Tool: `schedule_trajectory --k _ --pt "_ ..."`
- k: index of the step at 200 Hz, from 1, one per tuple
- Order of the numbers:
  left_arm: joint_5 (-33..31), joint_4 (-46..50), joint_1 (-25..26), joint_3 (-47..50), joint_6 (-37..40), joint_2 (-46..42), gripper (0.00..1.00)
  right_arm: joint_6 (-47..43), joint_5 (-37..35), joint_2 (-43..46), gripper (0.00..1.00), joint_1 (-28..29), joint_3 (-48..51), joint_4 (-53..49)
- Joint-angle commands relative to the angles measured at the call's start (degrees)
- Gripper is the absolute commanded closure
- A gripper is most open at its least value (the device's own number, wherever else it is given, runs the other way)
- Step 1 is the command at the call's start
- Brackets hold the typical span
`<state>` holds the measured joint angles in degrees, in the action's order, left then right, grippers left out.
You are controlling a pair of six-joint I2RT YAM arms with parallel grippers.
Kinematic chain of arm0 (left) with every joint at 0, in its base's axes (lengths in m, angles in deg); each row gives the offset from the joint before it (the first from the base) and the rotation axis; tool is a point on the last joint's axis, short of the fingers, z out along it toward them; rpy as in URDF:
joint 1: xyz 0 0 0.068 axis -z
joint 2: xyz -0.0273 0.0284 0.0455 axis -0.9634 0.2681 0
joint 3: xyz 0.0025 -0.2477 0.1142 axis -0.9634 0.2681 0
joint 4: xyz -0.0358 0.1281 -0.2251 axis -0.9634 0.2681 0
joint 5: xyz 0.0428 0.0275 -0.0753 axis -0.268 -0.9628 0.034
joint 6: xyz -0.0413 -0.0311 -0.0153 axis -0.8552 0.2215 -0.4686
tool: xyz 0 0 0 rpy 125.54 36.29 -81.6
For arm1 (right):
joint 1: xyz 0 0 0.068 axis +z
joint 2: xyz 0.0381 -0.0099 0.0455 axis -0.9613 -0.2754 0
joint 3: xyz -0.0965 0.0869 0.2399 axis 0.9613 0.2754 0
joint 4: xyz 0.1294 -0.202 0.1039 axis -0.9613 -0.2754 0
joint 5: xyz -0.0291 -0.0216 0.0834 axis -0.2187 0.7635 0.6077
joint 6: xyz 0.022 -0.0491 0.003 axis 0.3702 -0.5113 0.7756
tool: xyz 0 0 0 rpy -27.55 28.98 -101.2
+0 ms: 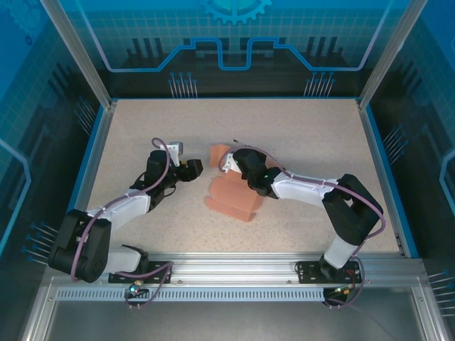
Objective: Fold the paper box
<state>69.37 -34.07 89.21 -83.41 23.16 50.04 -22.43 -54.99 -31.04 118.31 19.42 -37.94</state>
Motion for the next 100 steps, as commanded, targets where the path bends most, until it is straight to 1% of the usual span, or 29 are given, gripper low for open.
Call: schedule_trajectory --k 1,24,43,58,66,100 --pt "1.13 -2.01 -0.48 -2.27 -0.91 1.2 0.31 -2.62 -2.52 2.63 1.0 1.81 2.39 6.07" --pt "1.28 -2.09 -0.44 -2.16 -0.92 1.49 0.31 -4.51 -4.25 3.03 1.0 3.26 4.49 10.11" --pt "1.28 -2.05 -0.46 -1.94 -0.87 1.62 0.31 -4.88 -5.12 2.91 1.0 4.23 5.34 11.08" --pt "1.28 -2.08 -0.45 -1.73 -0.86 1.58 0.31 -5.92 -6.13 2.56 1.0 5.39 5.75 14.7" --pt "1.2 -2.09 -0.44 -1.63 -0.83 1.53 0.31 -6.16 -6.74 2.51 1.0 6.11 7.79 15.94" --pt "0.93 -1.99 -0.44 -1.37 -0.39 1.22 0.31 -6.55 -8.48 2.16 1.0 8.81 10.08 18.34"
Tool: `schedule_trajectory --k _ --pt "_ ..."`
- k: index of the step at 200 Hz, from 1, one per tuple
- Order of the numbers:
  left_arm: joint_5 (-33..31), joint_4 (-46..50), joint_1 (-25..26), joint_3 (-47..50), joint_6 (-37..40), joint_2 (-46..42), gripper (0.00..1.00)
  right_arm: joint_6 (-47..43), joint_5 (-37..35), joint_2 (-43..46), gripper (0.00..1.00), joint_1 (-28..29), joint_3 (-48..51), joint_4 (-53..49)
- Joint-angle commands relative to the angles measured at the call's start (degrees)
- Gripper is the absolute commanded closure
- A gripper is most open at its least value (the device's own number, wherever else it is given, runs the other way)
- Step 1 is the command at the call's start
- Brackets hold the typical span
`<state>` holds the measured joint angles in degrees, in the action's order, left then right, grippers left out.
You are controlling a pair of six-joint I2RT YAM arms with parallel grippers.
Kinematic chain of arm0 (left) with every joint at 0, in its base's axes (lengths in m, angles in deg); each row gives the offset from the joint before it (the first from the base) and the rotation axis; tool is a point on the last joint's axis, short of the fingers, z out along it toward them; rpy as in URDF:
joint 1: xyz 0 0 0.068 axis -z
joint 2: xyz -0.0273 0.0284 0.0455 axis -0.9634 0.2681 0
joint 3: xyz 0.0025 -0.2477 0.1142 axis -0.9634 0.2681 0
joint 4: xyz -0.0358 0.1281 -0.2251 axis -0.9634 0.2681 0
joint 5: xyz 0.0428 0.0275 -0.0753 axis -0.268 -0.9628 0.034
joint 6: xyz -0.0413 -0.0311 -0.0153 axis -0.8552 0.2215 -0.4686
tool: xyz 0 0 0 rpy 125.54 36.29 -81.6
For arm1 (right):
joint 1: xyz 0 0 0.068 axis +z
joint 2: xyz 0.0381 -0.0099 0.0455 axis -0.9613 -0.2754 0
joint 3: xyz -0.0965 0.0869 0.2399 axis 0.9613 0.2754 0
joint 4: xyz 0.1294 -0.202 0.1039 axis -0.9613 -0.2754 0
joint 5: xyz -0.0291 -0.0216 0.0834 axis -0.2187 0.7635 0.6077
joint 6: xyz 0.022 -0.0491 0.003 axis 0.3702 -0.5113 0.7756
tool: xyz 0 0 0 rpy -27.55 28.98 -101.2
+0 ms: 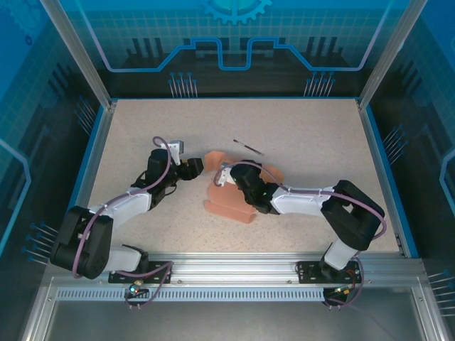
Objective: Fold the paper box
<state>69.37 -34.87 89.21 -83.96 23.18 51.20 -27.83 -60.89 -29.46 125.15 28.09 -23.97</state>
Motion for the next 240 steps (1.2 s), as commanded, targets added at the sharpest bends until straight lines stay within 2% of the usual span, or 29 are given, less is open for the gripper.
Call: schedule_trajectory --k 1,74,117,155,190,240 --pt "0.93 -1.16 -0.44 -0.82 -0.39 0.07 0.31 -1.08 -2.63 0.59 1.0 2.05 1.41 4.37" --pt "0.22 -1.12 -0.53 -0.73 -0.1 0.57 0.31 0.19 -4.79 0.14 1.0 4.68 3.7 5.27" --pt "1.93 -0.7 -0.51 -0.57 -1.05 -0.31 0.32 -1.16 -4.14 1.02 1.0 2.3 1.2 5.39" --pt "4.73 -1.73 -0.1 2.75 -4.02 -2.01 0.37 1.02 -3.35 1.31 1.0 -1.27 -1.54 2.34" --pt "2.62 -1.06 4.27 4.45 -2.19 -0.92 0.39 2.06 -2.58 0.9 1.0 -2.79 -2.27 1.29" --pt "0.14 -4.88 9.2 1.93 -0.49 9.63 0.44 3.18 -1.94 0.74 1.0 -3.44 -3.96 0.03"
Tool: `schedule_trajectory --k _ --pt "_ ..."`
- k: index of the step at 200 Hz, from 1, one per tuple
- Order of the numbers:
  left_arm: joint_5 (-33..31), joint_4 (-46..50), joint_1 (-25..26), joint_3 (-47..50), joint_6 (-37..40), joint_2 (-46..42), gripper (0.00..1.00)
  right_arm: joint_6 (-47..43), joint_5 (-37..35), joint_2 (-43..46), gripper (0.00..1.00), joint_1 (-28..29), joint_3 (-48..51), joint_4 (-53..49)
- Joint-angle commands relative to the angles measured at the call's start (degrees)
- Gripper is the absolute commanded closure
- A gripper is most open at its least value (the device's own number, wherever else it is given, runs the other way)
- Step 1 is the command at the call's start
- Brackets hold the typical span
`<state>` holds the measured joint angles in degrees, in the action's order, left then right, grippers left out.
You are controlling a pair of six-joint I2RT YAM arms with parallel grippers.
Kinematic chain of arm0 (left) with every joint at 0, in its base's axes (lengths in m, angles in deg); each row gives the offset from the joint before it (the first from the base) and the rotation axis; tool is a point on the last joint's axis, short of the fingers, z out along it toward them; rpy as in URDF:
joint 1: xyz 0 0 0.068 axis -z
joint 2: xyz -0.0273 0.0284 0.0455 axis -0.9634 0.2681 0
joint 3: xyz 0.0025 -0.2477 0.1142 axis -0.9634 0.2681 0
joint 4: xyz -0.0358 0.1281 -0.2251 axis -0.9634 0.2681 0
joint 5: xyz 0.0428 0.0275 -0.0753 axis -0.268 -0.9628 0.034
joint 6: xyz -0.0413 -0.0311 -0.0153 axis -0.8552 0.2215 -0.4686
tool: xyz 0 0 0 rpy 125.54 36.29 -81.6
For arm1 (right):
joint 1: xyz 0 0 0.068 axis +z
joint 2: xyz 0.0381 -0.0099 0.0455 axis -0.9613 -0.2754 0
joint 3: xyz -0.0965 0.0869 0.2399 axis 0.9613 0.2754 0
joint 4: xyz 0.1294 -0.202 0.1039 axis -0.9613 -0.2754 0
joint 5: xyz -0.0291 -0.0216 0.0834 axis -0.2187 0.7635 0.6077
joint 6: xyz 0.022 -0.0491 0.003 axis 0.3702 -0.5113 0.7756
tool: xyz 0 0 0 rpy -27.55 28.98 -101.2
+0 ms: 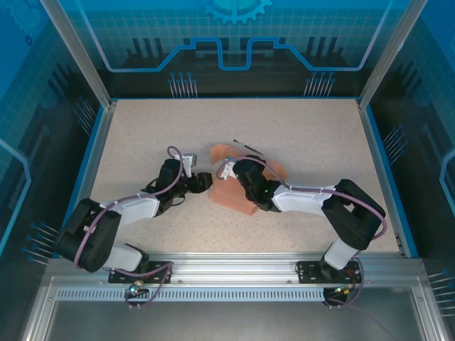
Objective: Fold the paper box
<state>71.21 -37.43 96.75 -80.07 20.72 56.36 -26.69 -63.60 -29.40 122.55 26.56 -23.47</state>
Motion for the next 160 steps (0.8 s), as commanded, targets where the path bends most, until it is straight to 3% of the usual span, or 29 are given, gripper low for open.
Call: schedule_trajectory --k 1,46,105,160 --pt "-1.74 -2.39 1.76 -2.02 2.04 4.66 0.44 2.1 0.75 0.68 1.0 -0.82 -2.43 -0.5" --pt "-1.17 -6.01 3.66 -4.96 2.13 11.68 0.54 2.96 1.29 1.79 1.0 -1.28 -2.43 -1.89" --pt "-0.82 -8.96 3.97 -6.38 0.27 16.1 0.79 3.21 0.89 2.01 1.0 -0.79 -1.91 -2.55" --pt "-1.17 -10.87 3.93 -7.25 -1.14 18.02 0.9 2.89 -1.34 0.5 1.0 1.77 0.17 -2.6"
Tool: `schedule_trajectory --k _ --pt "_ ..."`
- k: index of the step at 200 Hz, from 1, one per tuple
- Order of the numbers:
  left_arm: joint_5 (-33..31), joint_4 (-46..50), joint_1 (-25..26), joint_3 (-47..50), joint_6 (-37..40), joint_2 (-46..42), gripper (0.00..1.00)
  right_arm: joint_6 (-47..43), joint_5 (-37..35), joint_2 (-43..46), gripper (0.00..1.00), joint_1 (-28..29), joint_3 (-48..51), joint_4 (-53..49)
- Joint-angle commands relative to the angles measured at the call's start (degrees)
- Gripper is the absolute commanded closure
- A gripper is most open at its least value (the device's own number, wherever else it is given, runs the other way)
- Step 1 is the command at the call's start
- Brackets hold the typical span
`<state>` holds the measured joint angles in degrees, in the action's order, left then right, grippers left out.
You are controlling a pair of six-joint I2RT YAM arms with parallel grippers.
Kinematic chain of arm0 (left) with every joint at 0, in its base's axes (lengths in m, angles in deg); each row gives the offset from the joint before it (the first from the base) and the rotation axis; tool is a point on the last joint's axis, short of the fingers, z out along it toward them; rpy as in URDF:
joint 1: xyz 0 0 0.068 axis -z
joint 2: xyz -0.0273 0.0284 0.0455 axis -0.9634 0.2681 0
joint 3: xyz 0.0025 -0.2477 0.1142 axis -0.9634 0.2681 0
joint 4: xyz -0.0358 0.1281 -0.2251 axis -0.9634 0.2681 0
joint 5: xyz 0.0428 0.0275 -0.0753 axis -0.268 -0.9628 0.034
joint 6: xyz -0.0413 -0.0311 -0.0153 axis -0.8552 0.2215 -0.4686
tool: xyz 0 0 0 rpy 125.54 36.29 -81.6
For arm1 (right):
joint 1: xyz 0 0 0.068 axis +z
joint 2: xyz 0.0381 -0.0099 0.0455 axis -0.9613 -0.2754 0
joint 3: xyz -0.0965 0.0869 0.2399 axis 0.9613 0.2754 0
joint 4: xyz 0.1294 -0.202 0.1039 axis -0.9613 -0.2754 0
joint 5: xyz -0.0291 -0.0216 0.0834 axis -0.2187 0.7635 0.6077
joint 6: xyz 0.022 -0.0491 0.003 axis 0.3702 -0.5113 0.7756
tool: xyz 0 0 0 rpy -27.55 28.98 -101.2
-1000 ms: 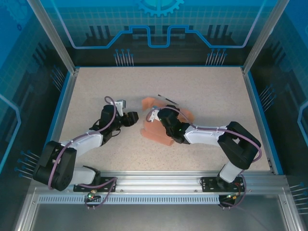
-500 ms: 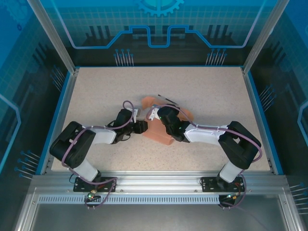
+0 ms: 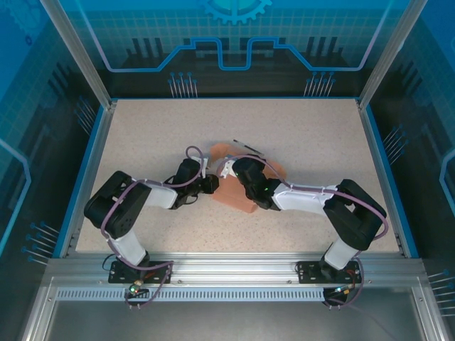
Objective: Fold the paper box
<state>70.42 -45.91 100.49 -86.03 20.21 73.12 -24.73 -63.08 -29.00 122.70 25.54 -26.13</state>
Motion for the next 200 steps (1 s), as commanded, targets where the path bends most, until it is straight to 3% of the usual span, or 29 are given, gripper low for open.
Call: schedule_trajectory --k 1,45,124,200 --pt "-0.39 -2.4 0.17 -1.29 -0.73 1.34 0.91 0.95 -1.93 0.03 1.0 1.69 1.26 0.05" --pt "-0.14 -3.99 0.24 -0.79 -1.61 1.95 0.92 1.3 -3.35 -1.53 1.0 2.56 2.16 0.93" --pt "-0.38 -3.21 0.12 0.01 -1.0 -0.73 0.91 -0.42 -2.33 -1.63 1.0 -1.12 2.13 3.11" --pt "-0.96 -2.11 0.04 0.99 -0.69 -3.18 0.89 3.84 -1.43 -3.42 1.0 -0.73 3.19 0.91"
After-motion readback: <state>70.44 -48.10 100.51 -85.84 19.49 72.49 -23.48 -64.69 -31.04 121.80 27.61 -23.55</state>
